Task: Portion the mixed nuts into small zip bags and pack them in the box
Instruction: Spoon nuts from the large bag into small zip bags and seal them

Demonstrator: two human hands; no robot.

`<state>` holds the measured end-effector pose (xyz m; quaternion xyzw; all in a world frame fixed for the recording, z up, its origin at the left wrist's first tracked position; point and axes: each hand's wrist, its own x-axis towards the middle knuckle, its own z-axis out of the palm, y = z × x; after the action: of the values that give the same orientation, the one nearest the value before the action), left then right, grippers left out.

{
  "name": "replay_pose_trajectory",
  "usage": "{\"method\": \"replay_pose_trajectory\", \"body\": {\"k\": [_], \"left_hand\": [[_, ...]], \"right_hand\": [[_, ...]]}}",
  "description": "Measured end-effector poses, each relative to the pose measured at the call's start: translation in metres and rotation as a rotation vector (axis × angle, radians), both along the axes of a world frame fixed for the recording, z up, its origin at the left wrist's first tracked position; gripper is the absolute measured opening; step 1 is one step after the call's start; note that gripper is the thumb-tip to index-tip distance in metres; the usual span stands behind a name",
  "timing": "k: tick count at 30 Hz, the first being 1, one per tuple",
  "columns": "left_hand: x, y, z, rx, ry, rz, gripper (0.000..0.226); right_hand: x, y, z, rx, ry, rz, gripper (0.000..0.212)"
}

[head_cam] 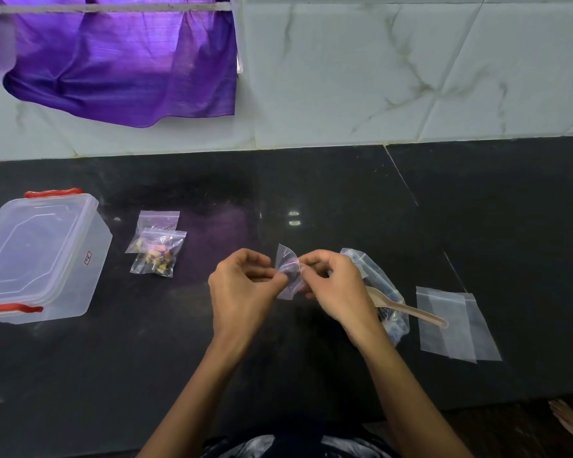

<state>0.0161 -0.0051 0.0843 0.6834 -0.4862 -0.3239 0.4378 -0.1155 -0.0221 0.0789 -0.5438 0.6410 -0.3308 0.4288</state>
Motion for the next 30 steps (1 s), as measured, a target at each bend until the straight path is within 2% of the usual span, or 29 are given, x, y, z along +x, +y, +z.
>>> {"method": "replay_pose_trajectory", "body": {"k": [2, 4, 6, 10, 13, 16, 20, 22, 30], "left_hand": [[-0.001, -0.003, 0.000, -0.010, -0.029, 0.032, 0.018], [-0.003, -0.004, 0.002, -0.024, -0.040, 0.045, 0.013], [-0.003, -0.004, 0.004, -0.049, -0.079, 0.050, 0.010], [-0.001, -0.004, 0.003, -0.096, -0.182, 0.016, 0.010], [-0.001, -0.004, 0.001, -0.107, -0.309, -0.098, 0.009], [0.002, -0.008, -0.005, -0.170, -0.343, -0.240, 0.030], [0.010, -0.009, -0.016, -0.168, -0.233, -0.542, 0.080], [0.012, -0.010, -0.022, -0.137, -0.188, -0.652, 0.094], [0.021, -0.014, -0.035, -0.217, -0.184, -0.577, 0.081]], "right_hand": [[0.002, 0.002, 0.001, 0.021, 0.009, 0.051, 0.011], [0.007, 0.004, 0.002, 0.151, -0.025, 0.120, 0.030], [0.010, 0.007, 0.002, 0.197, -0.026, 0.128, 0.043], [0.004, 0.008, 0.009, 0.075, 0.147, 0.057, 0.035], [0.002, 0.006, 0.011, 0.024, 0.185, 0.039, 0.023], [0.001, 0.006, 0.008, 0.014, 0.141, 0.033, 0.018], [-0.002, 0.004, 0.010, 0.046, 0.074, 0.051, 0.016], [-0.002, 0.005, 0.013, 0.067, 0.025, 0.072, 0.017], [-0.009, 0.007, 0.017, 0.067, -0.086, 0.047, 0.025]]}}
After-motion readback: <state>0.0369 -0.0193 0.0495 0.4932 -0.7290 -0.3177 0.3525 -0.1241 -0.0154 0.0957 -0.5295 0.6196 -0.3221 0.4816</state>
